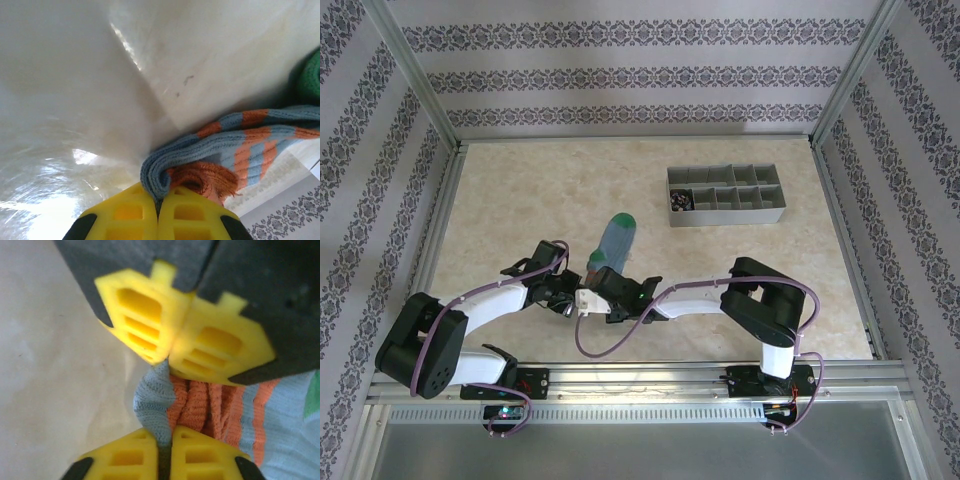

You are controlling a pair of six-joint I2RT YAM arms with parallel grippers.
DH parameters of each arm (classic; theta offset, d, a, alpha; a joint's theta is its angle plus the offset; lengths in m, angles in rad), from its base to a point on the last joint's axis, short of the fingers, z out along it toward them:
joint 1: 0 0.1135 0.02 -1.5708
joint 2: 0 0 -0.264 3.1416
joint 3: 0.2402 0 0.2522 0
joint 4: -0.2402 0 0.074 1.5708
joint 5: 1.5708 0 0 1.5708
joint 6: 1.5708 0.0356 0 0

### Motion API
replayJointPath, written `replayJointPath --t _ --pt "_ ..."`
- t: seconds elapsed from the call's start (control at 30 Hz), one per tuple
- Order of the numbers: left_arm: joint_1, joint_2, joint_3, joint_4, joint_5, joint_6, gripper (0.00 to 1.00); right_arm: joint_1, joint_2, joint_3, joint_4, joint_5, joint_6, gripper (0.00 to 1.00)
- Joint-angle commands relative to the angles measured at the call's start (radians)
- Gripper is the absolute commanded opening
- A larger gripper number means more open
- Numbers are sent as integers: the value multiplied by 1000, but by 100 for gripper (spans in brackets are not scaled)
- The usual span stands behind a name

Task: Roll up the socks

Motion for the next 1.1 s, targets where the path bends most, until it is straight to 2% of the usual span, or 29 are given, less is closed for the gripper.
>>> replayJointPath --t 0.0,0.13,0.2,0.37,0.47,0.67,0.87,1.07 --pt "11 -37 15 -80 19 14 0 -25 25 6 -68 -44 68 0" --pt "26 -89 5 -84 35 3 3 -46 7 6 -110 -148 108 0" --pt "37 -113 -2 -86 46 -5 13 -55 1 9 -123 -194 133 0" --pt "59 -195 -4 -138 45 -23 47 -95 4 38 -181 -366 200 0" --pt "65 -244 -10 -165 40 -33 58 -122 20 60 -211 -481 232 0" --pt "67 -288 -36 -146 41 -71 61 -183 85 121 -281 -662 310 0" --pt "66 -265 -29 -150 58 -57 59 -218 168 187 -365 -712 348 0" --pt "66 -280 -24 -163 51 -52 54 -247 199 208 -372 -745 414 0"
